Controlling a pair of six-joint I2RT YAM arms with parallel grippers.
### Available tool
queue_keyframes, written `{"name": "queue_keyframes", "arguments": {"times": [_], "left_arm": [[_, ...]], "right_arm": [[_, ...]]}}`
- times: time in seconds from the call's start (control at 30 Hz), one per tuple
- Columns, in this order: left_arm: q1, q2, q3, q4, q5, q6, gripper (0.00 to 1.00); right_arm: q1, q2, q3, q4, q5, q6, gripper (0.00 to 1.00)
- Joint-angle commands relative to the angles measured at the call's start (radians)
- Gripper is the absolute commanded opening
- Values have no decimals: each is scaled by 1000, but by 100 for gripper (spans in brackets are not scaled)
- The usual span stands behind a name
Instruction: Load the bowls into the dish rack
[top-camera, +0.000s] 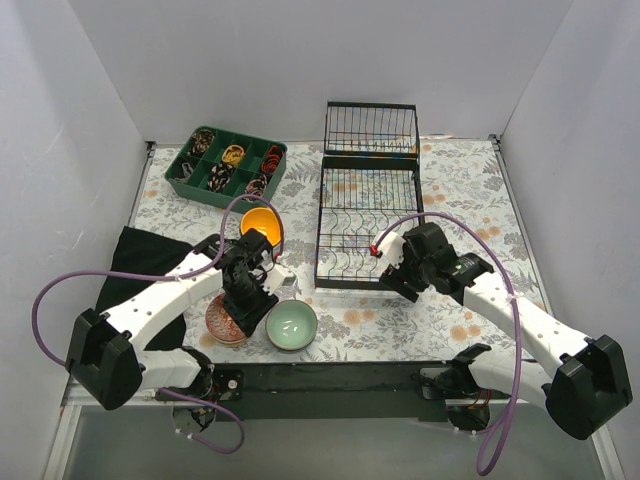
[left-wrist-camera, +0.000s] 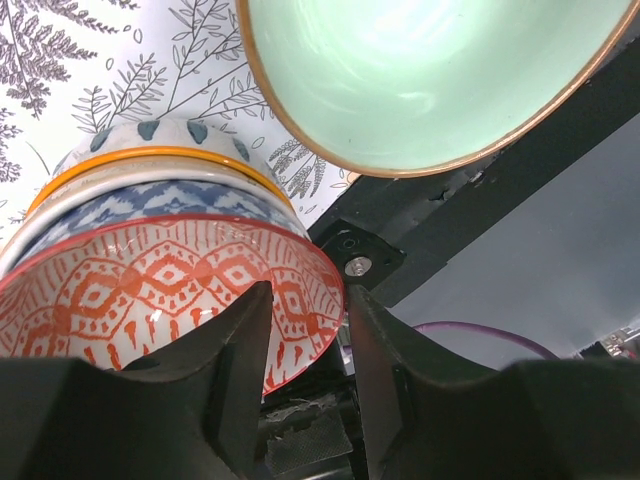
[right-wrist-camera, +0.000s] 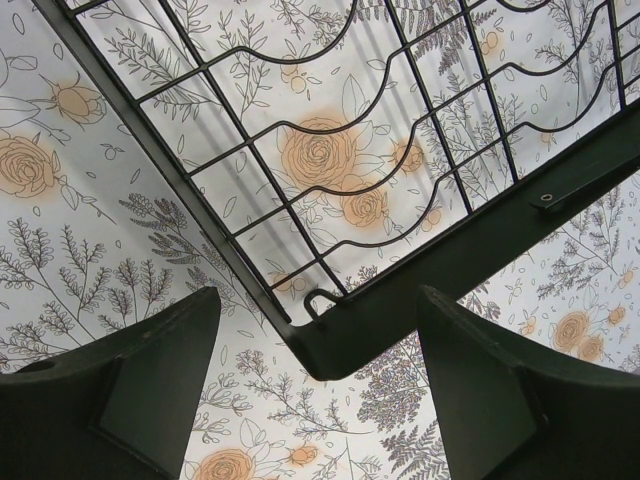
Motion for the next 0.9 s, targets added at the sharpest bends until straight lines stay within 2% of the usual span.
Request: {"name": "queue_keyframes", "arguments": {"times": [0.0, 0.3, 0.37, 0.5, 0.57, 0.67, 0.77, 0.87], "left_arm": [[-11, 9, 18, 3, 17, 15, 35], [-31, 32, -8, 15, -8, 15, 34], [-31, 31, -6, 16, -12, 12, 26], [-31, 31, -9, 18, -37, 17, 20], [-31, 32, 24, -2, -35, 15, 9], [-31, 22, 92, -46, -28, 20, 0], [-31, 0, 197, -102, -11, 21, 0], [-31, -17, 241, -103, -34, 24, 0]], "right_arm": [[-4, -19, 2, 28, -3, -10, 87], [-5, -29, -2, 27, -4, -10, 86], [-4, -33, -10, 31, -4, -10, 86], [-5, -39, -24, 42, -6, -8, 86], [-7, -41, -24, 42, -4, -10, 86], [-8, -46, -25, 42, 2, -8, 85], [-10, -44, -24, 39, 6, -13, 85], [-10, -27, -21, 45, -6, -13, 85]]}}
